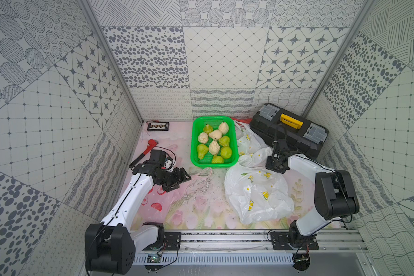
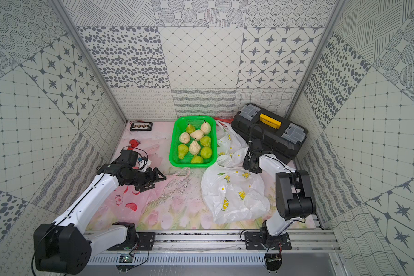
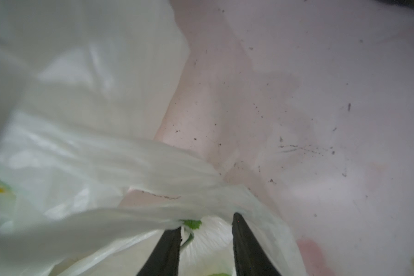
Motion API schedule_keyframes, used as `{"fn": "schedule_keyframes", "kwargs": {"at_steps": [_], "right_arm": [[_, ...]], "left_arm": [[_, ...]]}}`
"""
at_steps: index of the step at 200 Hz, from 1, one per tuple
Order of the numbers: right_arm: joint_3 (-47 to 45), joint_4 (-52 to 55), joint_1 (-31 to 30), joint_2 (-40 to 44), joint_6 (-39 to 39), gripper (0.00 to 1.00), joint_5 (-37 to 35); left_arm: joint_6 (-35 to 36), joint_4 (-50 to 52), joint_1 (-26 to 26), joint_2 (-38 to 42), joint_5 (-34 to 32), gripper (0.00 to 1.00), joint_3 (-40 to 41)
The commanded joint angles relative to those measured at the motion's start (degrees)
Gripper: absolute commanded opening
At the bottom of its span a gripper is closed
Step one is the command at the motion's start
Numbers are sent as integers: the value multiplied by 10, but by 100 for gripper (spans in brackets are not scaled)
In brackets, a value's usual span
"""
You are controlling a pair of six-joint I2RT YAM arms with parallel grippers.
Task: Place the pears into plastic bags & tie knots
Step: Move the plastic bag to the center of the board.
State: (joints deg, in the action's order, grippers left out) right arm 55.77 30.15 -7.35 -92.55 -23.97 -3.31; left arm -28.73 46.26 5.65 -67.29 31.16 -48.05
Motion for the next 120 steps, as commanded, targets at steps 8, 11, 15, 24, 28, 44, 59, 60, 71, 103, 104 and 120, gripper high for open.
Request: {"fn": "schedule_keyframes", "kwargs": {"at_steps": [8, 11, 15, 24, 28, 44, 59, 60, 71, 103, 104, 120], "right_arm": [[-16, 3, -1, 60, -11, 18, 15], [-17, 4, -2, 67, -12, 16, 17], [-18, 7, -5, 76, -12, 15, 18], [-18, 13, -13, 96, -13, 11, 13], [-17, 18, -18, 103, -13, 10, 11], [-4, 36, -38, 133, -11, 10, 14], [7, 48, -59, 150, -12, 9, 18], [8, 49, -60, 152, -12, 9, 19], [17, 59, -72, 159, -13, 9, 22], [40, 79, -105, 179, -10, 6, 31], [41, 80, -106, 180, -9, 5, 30], [49, 90, -116, 195, -1, 4, 34]], "left_arm": [[-69, -90, -16, -36, -99, 67, 13], [-63, -81, -19, -34, -117, 67, 9], [-54, -67, -26, -31, -140, 67, 3], [-36, -33, -49, -22, -184, 70, -15], [-27, -20, -61, -15, -200, 72, -24], [3, 23, -94, 10, -275, 76, -66], [19, 51, -98, 23, -283, 77, -103], [19, 53, -98, 23, -281, 77, -105], [17, 70, -91, 31, -240, 78, -124], [16, 124, 21, 53, -132, 78, -147], [15, 124, 25, 54, -128, 78, -146], [-20, 94, 72, 72, -62, 78, -100]]}}
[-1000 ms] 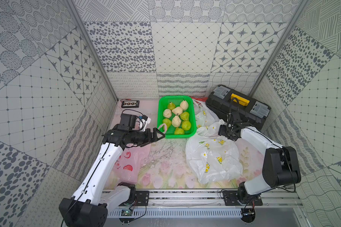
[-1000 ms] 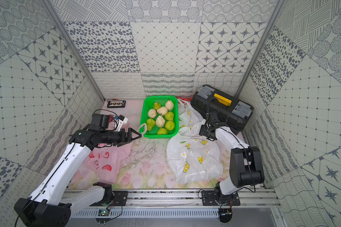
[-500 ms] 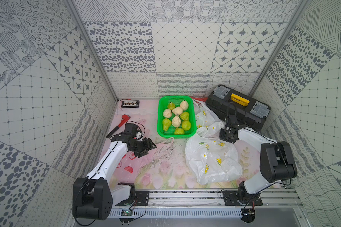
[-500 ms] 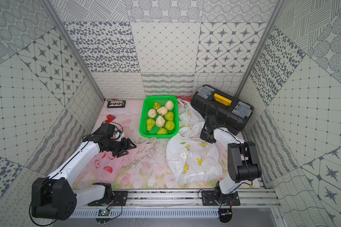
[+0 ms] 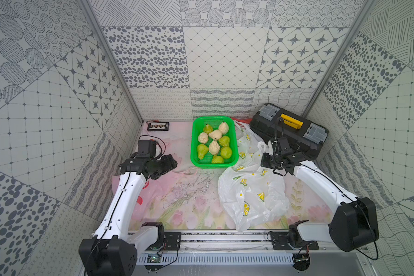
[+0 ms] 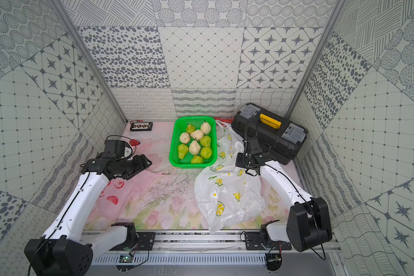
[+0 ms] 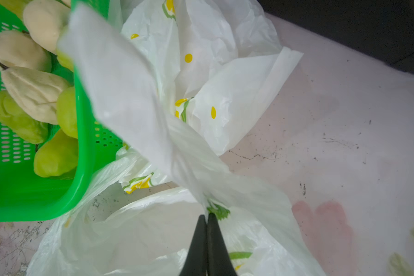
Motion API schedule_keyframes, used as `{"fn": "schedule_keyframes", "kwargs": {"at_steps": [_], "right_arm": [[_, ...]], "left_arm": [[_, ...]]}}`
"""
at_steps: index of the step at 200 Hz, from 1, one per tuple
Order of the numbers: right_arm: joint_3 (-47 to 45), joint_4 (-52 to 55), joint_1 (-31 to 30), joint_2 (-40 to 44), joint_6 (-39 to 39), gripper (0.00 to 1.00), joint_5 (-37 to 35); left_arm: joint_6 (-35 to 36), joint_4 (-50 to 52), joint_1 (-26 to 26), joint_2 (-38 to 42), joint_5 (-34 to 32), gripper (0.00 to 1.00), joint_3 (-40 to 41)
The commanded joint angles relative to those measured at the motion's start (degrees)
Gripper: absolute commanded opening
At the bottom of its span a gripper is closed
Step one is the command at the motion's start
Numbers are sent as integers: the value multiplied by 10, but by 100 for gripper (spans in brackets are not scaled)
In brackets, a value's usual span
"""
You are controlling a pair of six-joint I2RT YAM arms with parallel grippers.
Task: Place the pears into plastic bags & tie knots
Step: Move the plastic bag to the center of the board.
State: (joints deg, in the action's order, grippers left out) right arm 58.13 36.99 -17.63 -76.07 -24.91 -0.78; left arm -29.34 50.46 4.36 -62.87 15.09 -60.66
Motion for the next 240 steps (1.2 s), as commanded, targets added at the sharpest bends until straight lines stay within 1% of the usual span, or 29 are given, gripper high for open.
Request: {"fn": "schedule_keyframes", "kwargs": {"at_steps": [1, 11, 24, 35, 47, 59, 77, 93, 107, 119, 136, 150, 183, 194, 207, 215, 229, 240], "right_arm": [[26, 22, -13, 31, 9, 4, 9], [35, 32, -18, 40, 13, 4, 14], [49, 44, -29, 51, 15, 4, 22], [62, 48, -47, 63, 9, 4, 24], [69, 40, -70, 76, -4, 3, 28], [72, 24, -93, 85, -23, 3, 35], [82, -8, -116, 93, -58, 2, 54], [93, -41, -131, 100, -89, 1, 79], [95, -82, -143, 110, -121, 0, 113], [95, -110, -150, 118, -145, 0, 145], [95, -135, -157, 133, -169, 0, 165], [91, -152, -160, 145, -183, 0, 176], [63, -203, -161, 169, -202, 0, 185], [54, -218, -160, 186, -204, 0, 178], [39, -235, -157, 209, -204, 0, 155], [36, -221, -149, 215, -205, 0, 140], [32, -161, -121, 205, -214, 0, 129], [-5, -161, -93, 203, -233, 0, 140]], "left_arm": [[-18, 47, 88, 30, 101, 78, 30], [-50, 3, 115, 41, 111, 77, 74], [-83, -46, 142, 44, 73, 76, 113], [-94, -65, 152, 38, 52, 73, 115], [-99, -82, 162, 35, 45, 73, 93], [-96, -89, 181, 33, 33, 74, 52], [-79, -51, 214, 0, 24, 77, -40], [-66, -16, 249, -29, -8, 80, -101], [-64, -6, 265, -44, -27, 85, -121], [-64, 0, 268, -53, -39, 88, -129], [-64, 2, 268, -63, -48, 93, -132], [-69, -11, 271, -75, -36, 99, -132], [-85, -51, 292, -106, -23, 99, -112], [-91, -59, 295, -109, -27, 99, -104], [-100, -69, 295, -104, -37, 99, -94], [-103, -71, 295, -101, -44, 99, -89], [-110, -66, 295, -102, -60, 99, -84], [-120, -65, 299, -105, -67, 99, -76]]}}
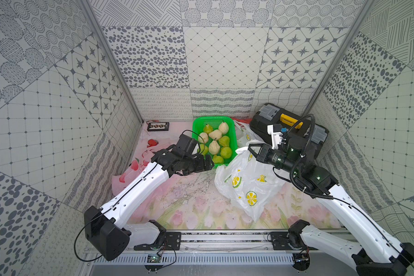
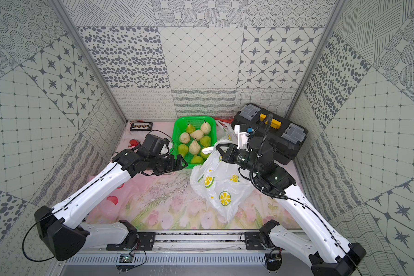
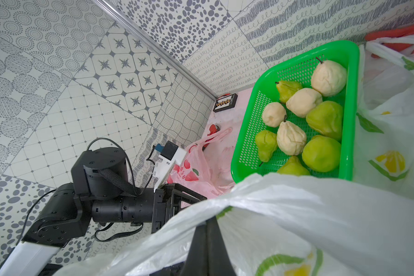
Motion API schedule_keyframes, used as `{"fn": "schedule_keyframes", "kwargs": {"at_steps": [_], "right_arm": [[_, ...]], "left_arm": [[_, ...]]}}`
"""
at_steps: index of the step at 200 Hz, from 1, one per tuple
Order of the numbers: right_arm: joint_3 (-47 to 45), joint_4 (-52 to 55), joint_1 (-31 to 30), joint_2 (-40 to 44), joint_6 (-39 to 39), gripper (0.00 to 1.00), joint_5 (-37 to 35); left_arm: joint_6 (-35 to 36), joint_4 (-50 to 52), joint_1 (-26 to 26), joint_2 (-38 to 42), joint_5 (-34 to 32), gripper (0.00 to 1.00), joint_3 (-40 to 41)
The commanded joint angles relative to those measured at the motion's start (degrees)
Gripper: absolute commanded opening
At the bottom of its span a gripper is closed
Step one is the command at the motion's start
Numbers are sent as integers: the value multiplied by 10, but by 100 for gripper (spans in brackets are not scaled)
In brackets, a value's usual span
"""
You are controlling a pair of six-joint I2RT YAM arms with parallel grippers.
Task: Place the pears into plastic bags & tie knots
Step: Move the plastic bag to the center of the board.
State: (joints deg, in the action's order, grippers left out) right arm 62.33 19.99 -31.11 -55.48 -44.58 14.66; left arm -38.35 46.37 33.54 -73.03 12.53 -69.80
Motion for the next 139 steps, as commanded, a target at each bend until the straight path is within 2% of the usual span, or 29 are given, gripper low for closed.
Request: {"fn": "schedule_keyframes", "kwargs": {"at_steps": [1, 31, 50, 72, 97, 121, 139], "right_arm": [[-52, 5, 43, -3, -39, 0, -12], [-160, -42, 80, 1, -65, 0, -9], [-176, -41, 85, -2, -60, 0, -6], [-184, -48, 85, -12, -60, 0, 2], [-199, -61, 85, -10, -74, 0, 1], [-212, -63, 85, -8, -78, 0, 5], [-218, -67, 85, -8, -79, 0, 6]], "left_arm": [[-31, -25, 8, -3, -42, 99, 16], [-86, -92, 31, -10, -27, 99, 67], [-104, -119, 42, -35, -27, 99, 72], [-93, -112, 59, -90, -36, 99, 33], [-91, -57, 96, -151, -36, 97, -8], [-115, -56, 131, -156, -40, 96, 32], [-145, -96, 139, -152, -19, 96, 69]]}}
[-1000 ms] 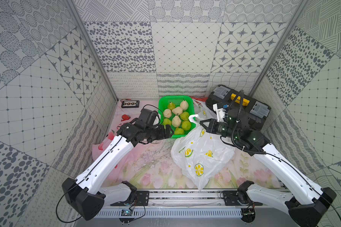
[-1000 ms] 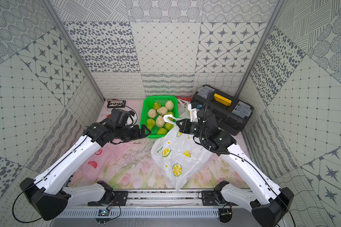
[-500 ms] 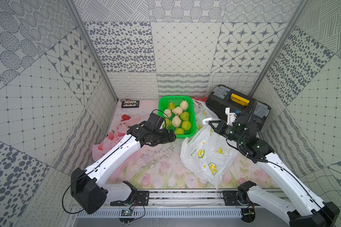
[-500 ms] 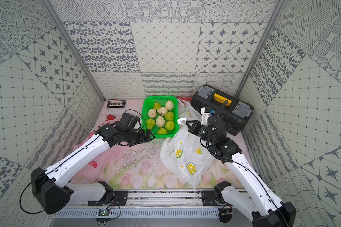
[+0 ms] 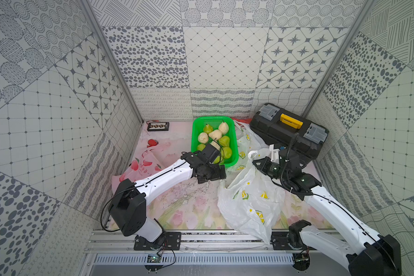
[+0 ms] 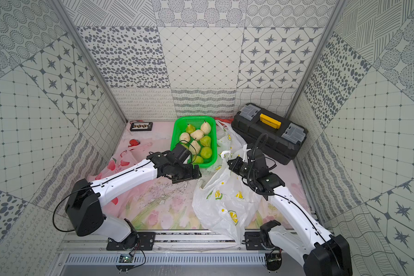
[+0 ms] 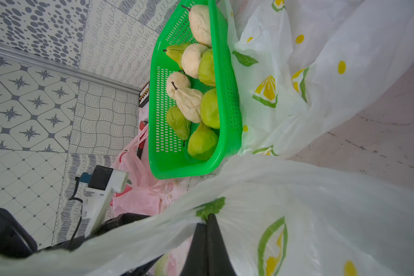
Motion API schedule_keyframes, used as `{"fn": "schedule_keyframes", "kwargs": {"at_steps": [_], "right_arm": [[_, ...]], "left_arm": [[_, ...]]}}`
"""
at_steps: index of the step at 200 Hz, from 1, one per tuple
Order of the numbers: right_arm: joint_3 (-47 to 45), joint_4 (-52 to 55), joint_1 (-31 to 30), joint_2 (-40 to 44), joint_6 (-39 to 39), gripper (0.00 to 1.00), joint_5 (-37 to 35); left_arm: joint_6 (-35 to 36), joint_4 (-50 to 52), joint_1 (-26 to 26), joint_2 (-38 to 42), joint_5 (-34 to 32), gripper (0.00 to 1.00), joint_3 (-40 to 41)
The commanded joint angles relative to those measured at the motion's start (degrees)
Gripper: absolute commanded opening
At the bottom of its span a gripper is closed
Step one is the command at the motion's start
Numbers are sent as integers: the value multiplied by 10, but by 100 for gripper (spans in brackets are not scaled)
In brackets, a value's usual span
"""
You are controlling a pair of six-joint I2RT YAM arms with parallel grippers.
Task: Place the pears into plastic bags & tie knots
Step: Move the plastic bag to the center of the board.
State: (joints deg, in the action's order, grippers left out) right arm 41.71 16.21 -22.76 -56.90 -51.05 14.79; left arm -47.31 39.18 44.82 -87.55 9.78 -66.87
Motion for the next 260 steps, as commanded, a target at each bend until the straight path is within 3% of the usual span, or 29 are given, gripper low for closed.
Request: {"fn": "schedule_keyframes", "kwargs": {"at_steps": [1, 23, 59, 87, 110, 147, 178, 204, 222, 257, 260], "right_arm": [[-12, -29, 2, 6, -14, 0, 5], [-15, -36, 2, -1, -14, 0, 4], [-15, -41, 2, -12, -14, 0, 0], [-9, -43, 1, -19, -16, 0, 0], [11, -23, 1, -13, -14, 0, 11], [56, 25, -3, 6, -5, 0, 34], [69, 48, -35, -3, -11, 0, 35], [76, 50, -113, -20, -3, 0, 40], [72, 55, -156, -35, 7, 0, 45], [78, 97, -146, -48, 58, 0, 79], [84, 107, -139, -49, 67, 4, 79]], "left_arm": [[-57, -29, 28, -7, 9, 96, 41], [-98, -122, 40, -30, 34, 90, 66], [-132, -209, 48, -76, 68, 65, 68], [-138, -232, 49, -79, 96, 35, 81], [-97, -180, 46, -14, 68, 0, 63], [41, 3, 47, 139, -105, 0, -25], [153, 9, 45, 239, -233, 0, -30], [219, 3, 15, 259, -259, 0, -23], [241, 5, -37, 262, -248, 0, -9], [331, -54, -87, 319, -334, 0, 39], [339, -61, -91, 324, -334, 0, 42]]}}
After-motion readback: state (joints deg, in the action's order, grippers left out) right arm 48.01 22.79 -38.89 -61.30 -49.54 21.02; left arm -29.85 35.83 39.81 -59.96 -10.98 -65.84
